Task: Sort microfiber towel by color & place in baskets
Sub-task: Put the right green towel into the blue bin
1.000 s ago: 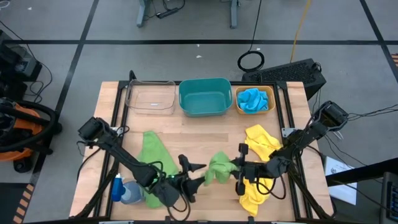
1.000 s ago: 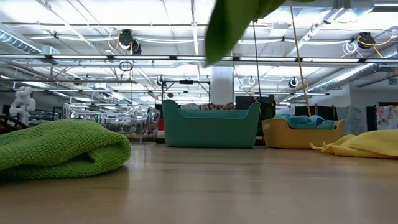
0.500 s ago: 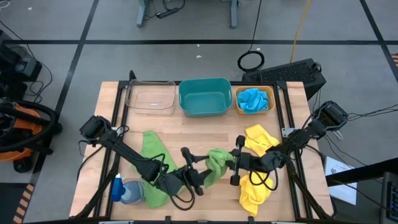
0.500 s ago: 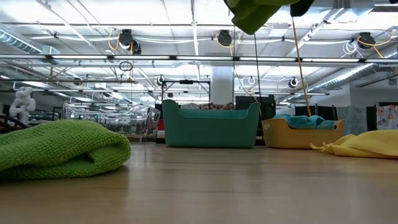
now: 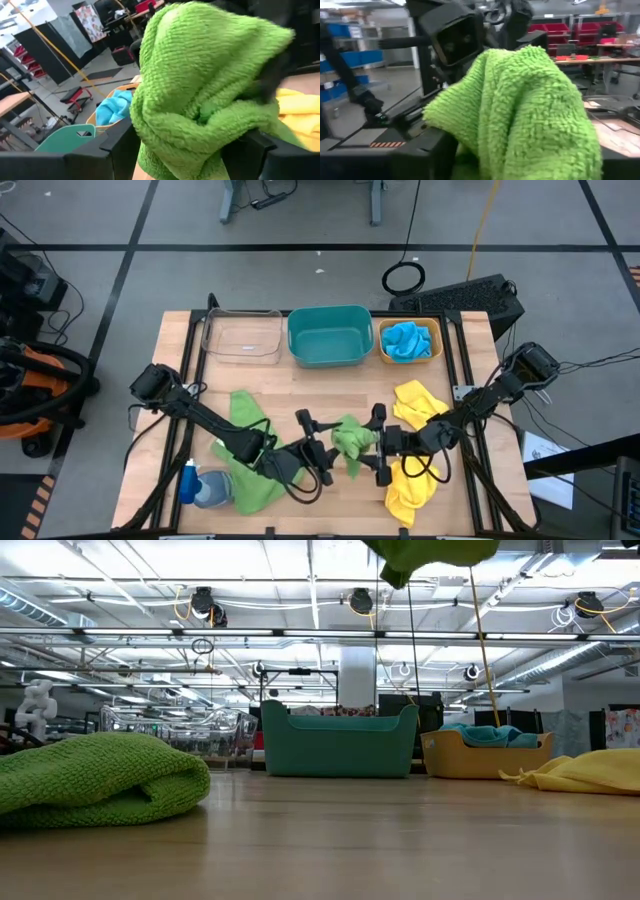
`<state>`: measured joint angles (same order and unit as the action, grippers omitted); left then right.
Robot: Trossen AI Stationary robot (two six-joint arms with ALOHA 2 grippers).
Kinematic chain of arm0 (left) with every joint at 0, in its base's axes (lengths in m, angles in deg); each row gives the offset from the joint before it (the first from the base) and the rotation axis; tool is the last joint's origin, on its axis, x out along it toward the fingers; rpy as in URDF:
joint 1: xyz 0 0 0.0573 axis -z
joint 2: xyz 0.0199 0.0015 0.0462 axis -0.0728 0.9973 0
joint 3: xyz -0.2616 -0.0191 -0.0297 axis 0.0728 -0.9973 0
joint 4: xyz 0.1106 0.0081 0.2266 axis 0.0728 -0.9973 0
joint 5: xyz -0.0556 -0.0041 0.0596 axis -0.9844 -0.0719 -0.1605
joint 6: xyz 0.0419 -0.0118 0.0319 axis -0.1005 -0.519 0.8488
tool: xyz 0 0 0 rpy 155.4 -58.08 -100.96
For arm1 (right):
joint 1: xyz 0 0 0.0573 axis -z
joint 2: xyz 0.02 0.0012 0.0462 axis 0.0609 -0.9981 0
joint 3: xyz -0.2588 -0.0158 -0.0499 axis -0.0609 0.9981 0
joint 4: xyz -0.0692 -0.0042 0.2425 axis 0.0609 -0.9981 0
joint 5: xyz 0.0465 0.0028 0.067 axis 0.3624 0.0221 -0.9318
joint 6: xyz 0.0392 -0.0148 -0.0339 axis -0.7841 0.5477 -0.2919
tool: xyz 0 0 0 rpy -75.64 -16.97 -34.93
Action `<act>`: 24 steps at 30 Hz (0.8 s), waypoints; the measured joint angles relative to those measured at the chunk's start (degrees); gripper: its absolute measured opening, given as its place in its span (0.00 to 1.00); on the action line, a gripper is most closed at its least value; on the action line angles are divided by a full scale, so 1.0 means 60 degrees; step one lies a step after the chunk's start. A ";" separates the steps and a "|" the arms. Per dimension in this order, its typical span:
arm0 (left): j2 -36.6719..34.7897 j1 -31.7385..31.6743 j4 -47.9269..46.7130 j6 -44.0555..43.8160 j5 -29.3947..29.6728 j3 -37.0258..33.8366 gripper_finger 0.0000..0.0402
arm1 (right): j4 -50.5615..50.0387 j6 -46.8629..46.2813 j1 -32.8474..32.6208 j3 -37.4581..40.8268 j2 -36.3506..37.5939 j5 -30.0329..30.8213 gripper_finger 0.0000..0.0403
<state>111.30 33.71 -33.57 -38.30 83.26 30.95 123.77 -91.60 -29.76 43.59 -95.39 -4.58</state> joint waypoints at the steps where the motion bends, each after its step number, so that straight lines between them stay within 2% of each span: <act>1: 0.0000 -0.0002 -0.0031 -0.0015 -0.0011 0.0000 0.60 | -0.0036 0.0062 -0.0004 0.0000 0.0000 -0.0163 0.62; 7: 0.0000 0.0016 -0.0039 -0.0015 -0.0033 0.0000 0.60 | -0.0627 0.0166 -0.0004 0.0000 0.0000 -0.0335 0.78; 10: 0.0000 0.0020 0.0007 -0.0019 -0.0026 0.0000 0.60 | -0.1181 0.0138 0.0027 -0.0004 0.0004 0.0042 0.81; 13: 0.0000 0.0009 0.0012 -0.0019 -0.0004 0.0000 0.60 | -0.1647 0.0135 0.0033 -0.0004 0.0000 0.0667 0.78; 16: 0.0000 0.0009 0.0012 -0.0015 -0.0004 0.0000 0.60 | -0.1686 0.0209 0.0055 -0.0004 0.0000 0.0880 0.70; 18: 0.0000 0.0009 0.0007 -0.0017 -0.0004 0.0000 0.60 | -0.1663 0.0274 0.0093 -0.0004 0.0000 0.0890 0.61; 24: 0.0000 0.0039 -0.0004 -0.0011 0.0053 0.0000 0.60 | -0.1677 0.0334 0.0274 -0.0004 0.0000 0.0879 0.22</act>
<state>111.30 33.94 -33.59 -38.37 83.58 30.95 113.70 -89.60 -28.12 43.57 -95.39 0.70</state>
